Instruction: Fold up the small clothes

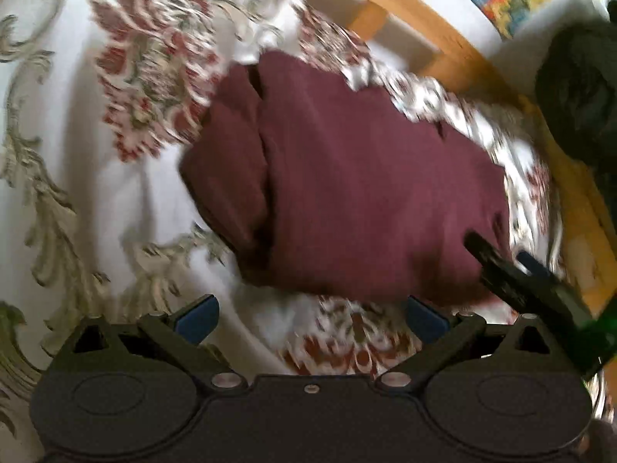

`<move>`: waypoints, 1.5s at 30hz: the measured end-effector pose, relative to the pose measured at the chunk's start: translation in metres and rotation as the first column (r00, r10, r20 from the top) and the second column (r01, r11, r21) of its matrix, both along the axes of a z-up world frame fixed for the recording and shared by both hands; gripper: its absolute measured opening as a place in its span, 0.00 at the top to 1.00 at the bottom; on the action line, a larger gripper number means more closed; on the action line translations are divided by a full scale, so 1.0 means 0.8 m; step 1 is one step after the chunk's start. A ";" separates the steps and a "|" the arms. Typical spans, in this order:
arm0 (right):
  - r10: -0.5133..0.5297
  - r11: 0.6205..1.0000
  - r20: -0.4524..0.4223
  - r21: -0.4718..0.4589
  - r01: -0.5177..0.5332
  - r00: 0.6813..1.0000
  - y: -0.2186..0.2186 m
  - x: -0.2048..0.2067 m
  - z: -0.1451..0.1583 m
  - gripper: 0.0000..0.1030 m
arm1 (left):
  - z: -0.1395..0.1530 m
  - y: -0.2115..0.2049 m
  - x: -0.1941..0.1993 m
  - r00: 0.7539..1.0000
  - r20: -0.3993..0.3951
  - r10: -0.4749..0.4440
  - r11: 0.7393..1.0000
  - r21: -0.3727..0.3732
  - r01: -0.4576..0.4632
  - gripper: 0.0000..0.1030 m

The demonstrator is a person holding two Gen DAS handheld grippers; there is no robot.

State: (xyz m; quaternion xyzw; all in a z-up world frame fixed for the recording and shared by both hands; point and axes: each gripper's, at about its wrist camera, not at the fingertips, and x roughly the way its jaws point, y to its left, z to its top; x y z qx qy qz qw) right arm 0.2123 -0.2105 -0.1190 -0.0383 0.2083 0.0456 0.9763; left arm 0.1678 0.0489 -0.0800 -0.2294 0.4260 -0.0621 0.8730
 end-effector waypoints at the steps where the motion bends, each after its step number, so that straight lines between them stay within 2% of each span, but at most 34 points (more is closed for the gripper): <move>1: -0.002 1.000 -0.009 -0.003 0.002 1.000 0.002 0.001 -0.003 0.00 | -0.002 -0.006 0.001 1.000 0.003 -0.029 1.000 0.006 0.029 0.01; 5: -0.034 0.999 -0.041 -0.002 0.034 0.999 0.001 0.003 -0.014 0.00 | -0.009 -0.008 0.010 0.998 0.007 -0.058 0.998 0.001 0.058 0.01; 11: -0.038 0.998 -0.070 -0.059 0.034 0.997 -0.002 0.011 -0.043 0.00 | -0.032 0.004 0.029 0.998 -0.060 -0.034 0.995 -0.099 0.028 0.01; 14: -0.033 0.999 -0.088 -0.011 0.032 0.996 -0.007 0.015 -0.070 0.01 | -0.042 0.006 0.039 0.997 -0.078 -0.024 0.990 -0.138 0.013 0.01; 29: -0.020 0.999 -0.075 0.033 0.022 0.997 -0.014 0.013 -0.071 0.00 | -0.052 0.016 0.043 0.998 -0.054 -0.016 0.979 -0.204 0.005 0.01; 31: -0.020 0.999 -0.075 0.033 0.023 0.997 -0.014 0.013 -0.071 0.00 | -0.059 0.025 0.036 1.000 -0.017 0.026 0.962 -0.272 -0.030 0.01; 33: -0.020 0.999 -0.075 0.034 0.022 0.997 -0.015 0.013 -0.071 0.00 | -0.069 0.036 0.030 0.995 0.017 0.097 0.931 -0.355 -0.085 0.01; 35: -0.020 0.999 -0.074 0.033 0.022 0.997 -0.015 0.013 -0.071 0.00 | -0.074 0.040 0.033 0.990 0.037 0.139 0.911 -0.398 -0.113 0.01; 37: -0.020 0.999 -0.074 0.034 0.022 0.997 -0.015 0.013 -0.071 0.00 | -0.072 0.035 0.040 0.988 0.059 0.146 0.917 -0.382 -0.113 0.01; 43: -0.020 0.999 -0.074 0.035 0.022 0.997 -0.015 0.013 -0.071 0.00 | -0.070 0.012 0.044 0.978 0.196 0.074 0.977 -0.210 -0.032 0.01; 45: -0.019 0.999 -0.074 0.035 0.022 0.997 -0.015 0.013 -0.071 0.00 | -0.071 0.015 0.044 0.974 0.213 0.079 0.980 -0.198 -0.036 0.01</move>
